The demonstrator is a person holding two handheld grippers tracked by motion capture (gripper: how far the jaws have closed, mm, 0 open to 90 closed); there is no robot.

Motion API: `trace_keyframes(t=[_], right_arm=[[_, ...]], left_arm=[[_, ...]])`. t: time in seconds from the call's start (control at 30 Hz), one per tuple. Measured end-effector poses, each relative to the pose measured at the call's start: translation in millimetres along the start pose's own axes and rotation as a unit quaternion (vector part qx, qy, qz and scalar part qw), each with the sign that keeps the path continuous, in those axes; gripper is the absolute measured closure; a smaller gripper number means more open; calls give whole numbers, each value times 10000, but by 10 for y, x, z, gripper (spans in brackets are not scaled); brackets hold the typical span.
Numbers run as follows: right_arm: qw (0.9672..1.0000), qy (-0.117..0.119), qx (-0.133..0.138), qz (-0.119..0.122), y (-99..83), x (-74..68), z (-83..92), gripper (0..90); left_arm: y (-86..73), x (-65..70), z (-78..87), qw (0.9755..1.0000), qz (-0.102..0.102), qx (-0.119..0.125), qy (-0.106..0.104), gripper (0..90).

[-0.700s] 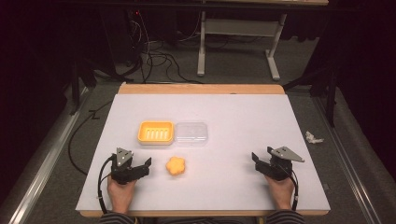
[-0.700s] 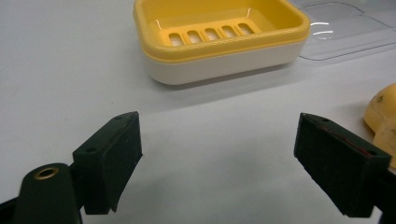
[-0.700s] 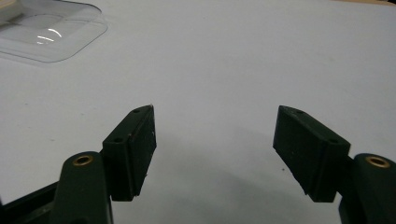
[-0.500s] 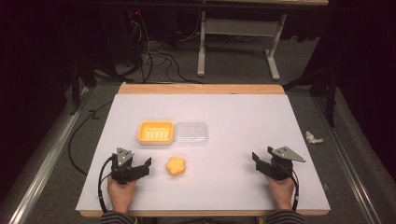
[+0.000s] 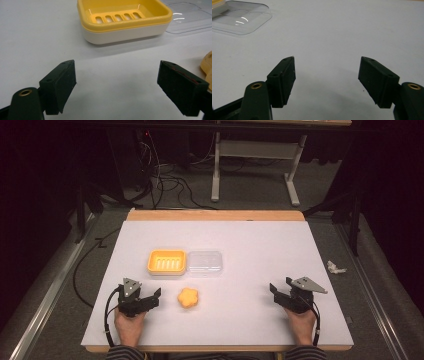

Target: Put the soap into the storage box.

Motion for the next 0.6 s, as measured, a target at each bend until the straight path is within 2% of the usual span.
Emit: trace_keyframes(t=[0.03,0.13,0.27,0.43,0.5,0.53,0.6], right_arm=[[10000,19,22,-7,1,4,2,305],[10000,12,29,-5,1,4,3,306],[10000,73,11,22,0,1,3,306],[9999,67,-20,76,-2,-11,-2,305],[9999,72,-12,99,-2,-13,-1,303],[9999,80,-19,113,-3,-16,2,303],[9998,54,-6,189,-7,-32,1,303]], left_arm=[[7,-9,-11,10000,72,-60,-27,158],[6,-4,-23,9999,61,-138,-56,149],[8,13,-6,9999,-31,-121,-50,146],[49,10,47,9998,71,-130,-101,142],[63,13,53,9997,40,-177,-156,142],[66,9,61,9996,-58,-219,-162,142],[93,13,84,9996,-32,-198,-201,143]])
Point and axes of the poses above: each handheld gripper's, and its own axes: z roughly backward along the jaws, y roughly out of its top, x roughly to its right, the point moved 1 cm from there along -z, roughly forward along the jaws, and after that the axes turned 14 degrees about -z, right-handed, at the moved point
